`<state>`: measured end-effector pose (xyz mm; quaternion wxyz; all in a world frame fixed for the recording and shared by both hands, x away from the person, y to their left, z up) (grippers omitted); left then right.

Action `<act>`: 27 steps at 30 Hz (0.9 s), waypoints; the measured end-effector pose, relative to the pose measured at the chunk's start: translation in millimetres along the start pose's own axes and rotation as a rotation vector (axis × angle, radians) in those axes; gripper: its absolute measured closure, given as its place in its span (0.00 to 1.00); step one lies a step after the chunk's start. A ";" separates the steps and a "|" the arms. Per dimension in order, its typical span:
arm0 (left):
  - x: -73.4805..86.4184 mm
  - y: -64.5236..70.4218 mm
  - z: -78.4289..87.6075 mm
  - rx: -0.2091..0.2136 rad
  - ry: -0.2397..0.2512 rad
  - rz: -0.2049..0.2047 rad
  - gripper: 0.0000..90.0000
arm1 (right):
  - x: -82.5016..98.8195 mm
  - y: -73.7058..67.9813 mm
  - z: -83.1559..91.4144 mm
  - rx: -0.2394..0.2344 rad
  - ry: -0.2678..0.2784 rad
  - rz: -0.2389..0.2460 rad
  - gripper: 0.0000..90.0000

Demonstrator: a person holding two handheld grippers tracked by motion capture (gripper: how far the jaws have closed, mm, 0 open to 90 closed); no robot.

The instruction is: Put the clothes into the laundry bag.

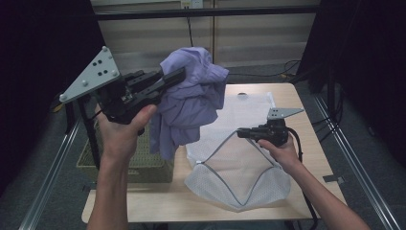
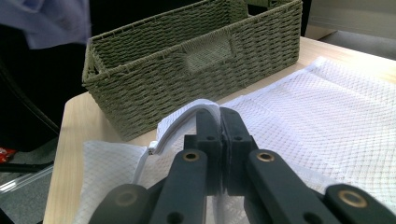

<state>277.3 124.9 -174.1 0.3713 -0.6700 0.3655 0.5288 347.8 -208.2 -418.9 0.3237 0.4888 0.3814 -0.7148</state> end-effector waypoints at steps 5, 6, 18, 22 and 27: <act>-0.6 7.4 -17.0 0.030 -0.005 0.007 0.93 | -0.2 -1.0 0.2 -0.004 -0.002 -0.001 0.98; -0.3 9.0 -19.9 0.035 -0.007 0.011 0.93 | -0.2 -1.1 0.4 -0.005 -0.001 0.001 0.98; 17.2 34.0 -41.3 0.161 -0.026 0.033 0.93 | -0.9 0.4 2.9 -0.011 0.013 -0.008 0.98; 27.2 39.3 -41.5 0.191 -0.040 0.040 0.93 | -0.4 0.9 2.8 -0.017 0.009 -0.010 0.98; 42.4 39.7 -36.2 0.208 -0.041 0.081 0.93 | 0.7 2.3 3.0 -0.020 0.011 -0.018 0.98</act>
Point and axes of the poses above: each handheld gripper's, and its own axes: z roughly backward along the jaws, x roughly out of its underside, y roughly to its right, the point moved 2 cm from there along -z, roughly forward along the jaws, and after that the axes turned 7 degrees about y, right-handed, at the moved point
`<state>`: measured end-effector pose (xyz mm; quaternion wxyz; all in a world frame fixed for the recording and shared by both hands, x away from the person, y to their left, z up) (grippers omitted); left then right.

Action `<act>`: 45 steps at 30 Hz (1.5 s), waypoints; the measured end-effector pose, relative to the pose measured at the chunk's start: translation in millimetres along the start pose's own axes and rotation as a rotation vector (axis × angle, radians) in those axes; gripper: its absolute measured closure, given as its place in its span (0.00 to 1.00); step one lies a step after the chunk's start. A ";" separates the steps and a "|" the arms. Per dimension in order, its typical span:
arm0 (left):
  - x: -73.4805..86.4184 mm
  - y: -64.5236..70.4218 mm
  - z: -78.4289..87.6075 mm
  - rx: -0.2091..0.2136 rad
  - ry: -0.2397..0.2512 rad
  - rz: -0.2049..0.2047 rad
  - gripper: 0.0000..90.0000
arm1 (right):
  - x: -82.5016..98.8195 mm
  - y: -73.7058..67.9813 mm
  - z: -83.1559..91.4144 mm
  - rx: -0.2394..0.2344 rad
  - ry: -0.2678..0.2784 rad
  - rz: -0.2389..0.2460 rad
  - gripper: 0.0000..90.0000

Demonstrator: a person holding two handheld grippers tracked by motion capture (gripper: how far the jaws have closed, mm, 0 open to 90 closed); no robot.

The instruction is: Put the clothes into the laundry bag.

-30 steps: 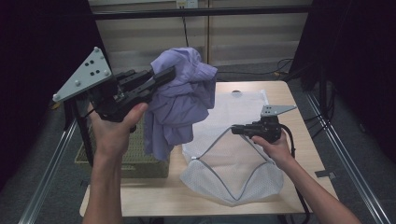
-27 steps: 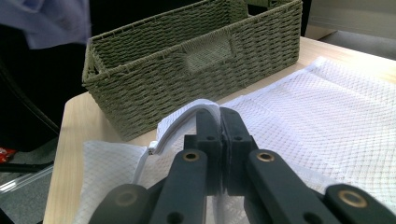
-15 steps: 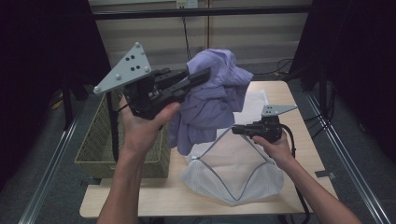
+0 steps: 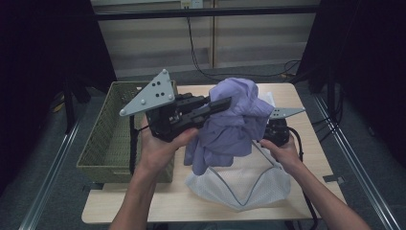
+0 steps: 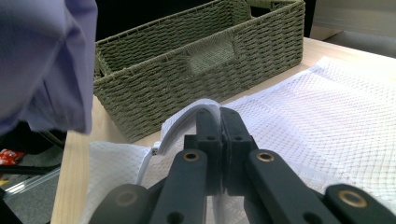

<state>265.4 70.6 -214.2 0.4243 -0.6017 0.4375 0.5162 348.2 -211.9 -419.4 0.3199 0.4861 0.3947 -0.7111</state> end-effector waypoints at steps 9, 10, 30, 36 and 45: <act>24.7 -8.9 10.3 -0.034 -0.028 0.034 0.93 | 0.2 0.6 -0.2 -0.003 0.004 -0.003 0.98; 26.5 -8.9 10.8 -0.036 -0.028 0.044 0.93 | 0.5 0.6 -0.2 -0.008 0.006 -0.004 0.98; 86.8 -8.4 -18.3 0.025 -0.179 0.106 0.93 | 1.4 0.6 0.1 -0.011 -0.003 -0.006 0.98; 102.4 -8.8 -28.1 0.018 -0.223 0.111 0.93 | 3.8 0.1 -1.1 -0.011 -0.013 -0.007 0.98; 131.9 -19.5 -34.8 0.010 -0.309 0.137 0.93 | 7.4 -0.9 -2.7 -0.008 -0.025 -0.015 0.98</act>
Point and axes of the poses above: each handheld gripper's, and its own axes: z roughly backward along the jaws, x roughly out of its underside, y roughly to its right, the point moved 2 cm from there along -z, roughly forward along the jaws, and after that the axes turned 7 degrees about y, right-handed, at the moved point
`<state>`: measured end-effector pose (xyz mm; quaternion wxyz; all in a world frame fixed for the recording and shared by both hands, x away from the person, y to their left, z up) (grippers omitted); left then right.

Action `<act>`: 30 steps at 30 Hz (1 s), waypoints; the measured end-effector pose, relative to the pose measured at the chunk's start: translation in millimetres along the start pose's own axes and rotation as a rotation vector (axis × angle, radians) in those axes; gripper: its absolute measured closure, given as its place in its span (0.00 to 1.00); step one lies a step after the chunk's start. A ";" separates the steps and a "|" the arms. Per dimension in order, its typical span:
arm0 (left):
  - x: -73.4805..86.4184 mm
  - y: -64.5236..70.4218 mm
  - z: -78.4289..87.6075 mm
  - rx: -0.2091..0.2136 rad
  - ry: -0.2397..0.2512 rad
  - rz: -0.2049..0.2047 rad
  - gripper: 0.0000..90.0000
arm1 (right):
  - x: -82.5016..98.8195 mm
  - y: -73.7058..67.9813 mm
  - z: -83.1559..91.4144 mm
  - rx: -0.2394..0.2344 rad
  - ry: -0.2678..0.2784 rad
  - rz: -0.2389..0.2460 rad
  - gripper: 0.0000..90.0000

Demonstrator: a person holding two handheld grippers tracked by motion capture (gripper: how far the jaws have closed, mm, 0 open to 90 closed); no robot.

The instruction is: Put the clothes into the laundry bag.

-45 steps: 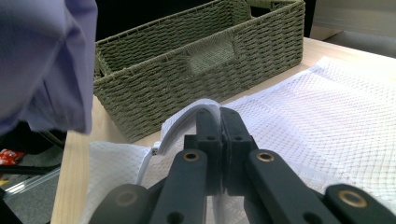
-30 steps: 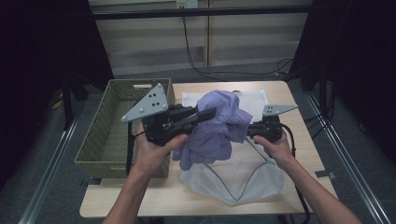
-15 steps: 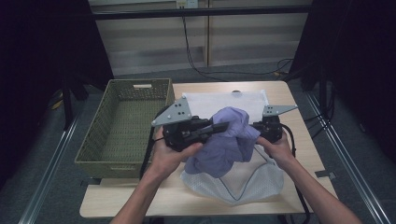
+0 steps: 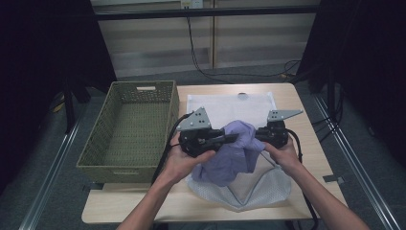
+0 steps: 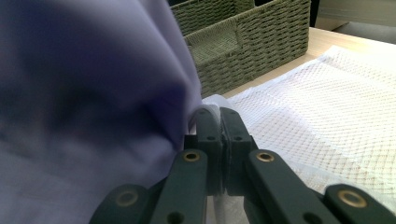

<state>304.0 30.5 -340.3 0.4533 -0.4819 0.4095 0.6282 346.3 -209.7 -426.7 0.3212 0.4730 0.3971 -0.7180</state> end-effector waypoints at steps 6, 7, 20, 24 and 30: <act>18.4 -9.1 -9.8 0.002 -0.062 0.017 0.93 | 1.3 0.7 -0.7 0.003 -0.008 0.001 0.98; 20.2 -9.3 -11.0 0.001 -0.071 0.018 0.93 | 1.6 0.7 -1.0 0.004 -0.011 0.000 0.98; 61.1 -10.3 -43.5 0.010 -0.221 0.025 0.93 | 1.5 -1.7 -1.9 0.001 -0.010 0.003 0.98; 70.9 -12.2 -49.0 0.006 -0.255 0.036 0.92 | 1.7 -4.1 -3.1 -0.002 -0.016 0.010 0.98; 84.1 -18.7 -53.6 -0.017 -0.285 0.059 0.91 | 2.5 -4.6 -1.7 -0.002 -0.020 0.010 0.98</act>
Point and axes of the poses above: each handheld gripper's, and its own axes: z roughly backward along the jaws, x roughly out of its underside, y roughly to its right, the point moved 2 cm from there along -z, roughly forward along the jaws, and after that the axes turned 7 degrees about y, right-handed, at the moved point
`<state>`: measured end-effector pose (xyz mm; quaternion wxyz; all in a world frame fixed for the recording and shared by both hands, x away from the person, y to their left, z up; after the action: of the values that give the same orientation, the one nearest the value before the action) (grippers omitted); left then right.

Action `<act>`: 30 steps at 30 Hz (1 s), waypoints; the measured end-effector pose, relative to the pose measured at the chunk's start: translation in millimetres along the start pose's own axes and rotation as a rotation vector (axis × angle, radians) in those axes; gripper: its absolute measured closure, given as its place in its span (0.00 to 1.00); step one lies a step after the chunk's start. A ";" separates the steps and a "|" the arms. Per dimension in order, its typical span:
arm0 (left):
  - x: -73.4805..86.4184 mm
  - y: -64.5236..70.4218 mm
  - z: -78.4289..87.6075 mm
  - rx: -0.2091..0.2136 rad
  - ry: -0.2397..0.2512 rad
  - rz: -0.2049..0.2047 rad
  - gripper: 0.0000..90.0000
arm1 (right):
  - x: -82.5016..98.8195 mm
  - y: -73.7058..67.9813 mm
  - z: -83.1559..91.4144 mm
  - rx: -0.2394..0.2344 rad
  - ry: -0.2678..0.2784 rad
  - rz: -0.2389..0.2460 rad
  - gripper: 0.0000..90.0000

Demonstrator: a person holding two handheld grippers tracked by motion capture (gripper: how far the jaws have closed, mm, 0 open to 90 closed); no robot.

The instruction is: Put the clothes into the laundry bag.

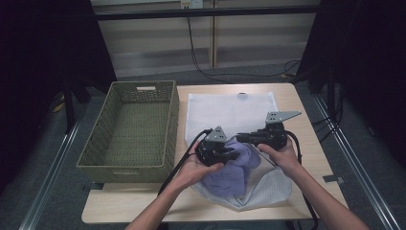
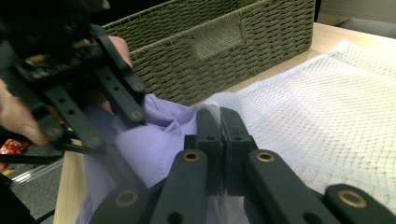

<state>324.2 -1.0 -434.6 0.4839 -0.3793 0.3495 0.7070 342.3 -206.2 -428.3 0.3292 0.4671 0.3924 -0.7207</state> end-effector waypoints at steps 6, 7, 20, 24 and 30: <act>11.8 -2.7 -10.7 -0.004 -0.044 0.010 0.91 | -0.2 -3.6 -0.1 -0.005 -0.003 0.010 0.98; 13.9 -2.9 -12.8 -0.009 -0.054 0.010 0.91 | -0.1 -4.2 0.1 -0.007 -0.004 0.012 0.98; 49.4 -6.8 -42.9 -0.034 -0.173 -0.004 0.82 | 6.2 -4.7 1.0 -0.007 -0.024 0.005 0.98; 58.1 -7.9 -45.8 -0.032 -0.149 0.031 0.79 | 8.4 -4.3 -0.6 -0.009 -0.031 0.004 0.98; 59.3 -11.7 -46.4 -0.076 -0.167 0.075 0.55 | 10.2 -3.0 -0.9 -0.003 -0.035 -0.003 0.98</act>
<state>330.0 -12.8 -509.7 0.4699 -0.3238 0.2949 0.7664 336.5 -205.0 -437.2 0.3356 0.4534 0.3882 -0.7288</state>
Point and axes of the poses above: each handheld gripper's, and its own axes: z roughly backward along the jaws, x roughly out of its underside, y roughly to its right, the point moved 2 cm from there along -z, roughly forward along the jaws, and after that the axes turned 7 degrees about y, right-handed, at the moved point
